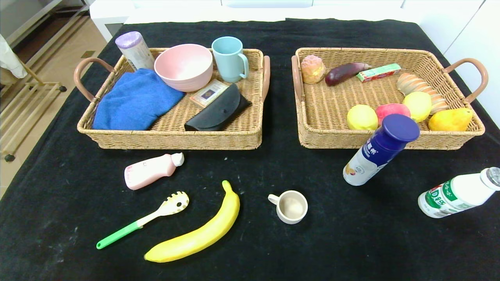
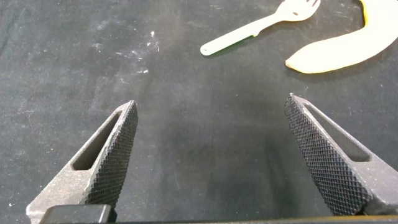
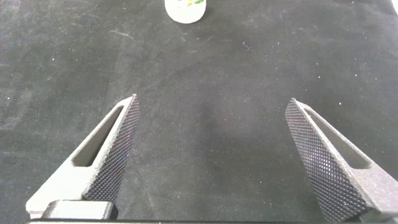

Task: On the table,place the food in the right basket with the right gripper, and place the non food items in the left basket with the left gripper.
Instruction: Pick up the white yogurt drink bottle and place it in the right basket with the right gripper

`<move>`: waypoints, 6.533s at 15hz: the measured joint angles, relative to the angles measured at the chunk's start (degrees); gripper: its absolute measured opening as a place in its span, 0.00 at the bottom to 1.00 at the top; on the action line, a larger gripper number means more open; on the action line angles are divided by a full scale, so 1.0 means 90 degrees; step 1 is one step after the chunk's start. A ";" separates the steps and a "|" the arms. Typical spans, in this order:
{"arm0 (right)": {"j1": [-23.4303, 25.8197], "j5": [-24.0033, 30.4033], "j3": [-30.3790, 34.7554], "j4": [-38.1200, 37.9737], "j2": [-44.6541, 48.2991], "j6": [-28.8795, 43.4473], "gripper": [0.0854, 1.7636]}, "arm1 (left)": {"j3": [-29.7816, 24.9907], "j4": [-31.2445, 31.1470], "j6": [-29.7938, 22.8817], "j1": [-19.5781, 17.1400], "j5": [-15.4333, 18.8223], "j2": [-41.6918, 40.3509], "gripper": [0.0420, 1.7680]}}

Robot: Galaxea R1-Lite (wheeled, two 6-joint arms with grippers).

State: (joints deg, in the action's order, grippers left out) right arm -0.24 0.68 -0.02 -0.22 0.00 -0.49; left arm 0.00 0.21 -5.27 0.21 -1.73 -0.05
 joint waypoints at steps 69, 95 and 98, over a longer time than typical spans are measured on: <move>-0.0539 0.0420 -0.3041 0.0435 -0.4762 0.0397 0.97 | 0.3957 0.1009 0.0897 0.4035 0.2206 0.6636 0.97; -0.0940 -0.0601 -0.2225 0.3812 -0.7340 0.0948 0.87 | 0.3877 0.1033 0.1130 0.4031 0.1922 0.6442 0.97; -0.0940 -0.0601 -0.2230 0.3821 -0.7356 0.0958 0.60 | 0.3877 0.1033 0.1130 0.4031 0.1922 0.6427 0.97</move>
State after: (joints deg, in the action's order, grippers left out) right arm -8.70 -4.73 -20.09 34.17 -66.21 8.13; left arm 34.89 9.51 4.90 36.49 15.57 57.80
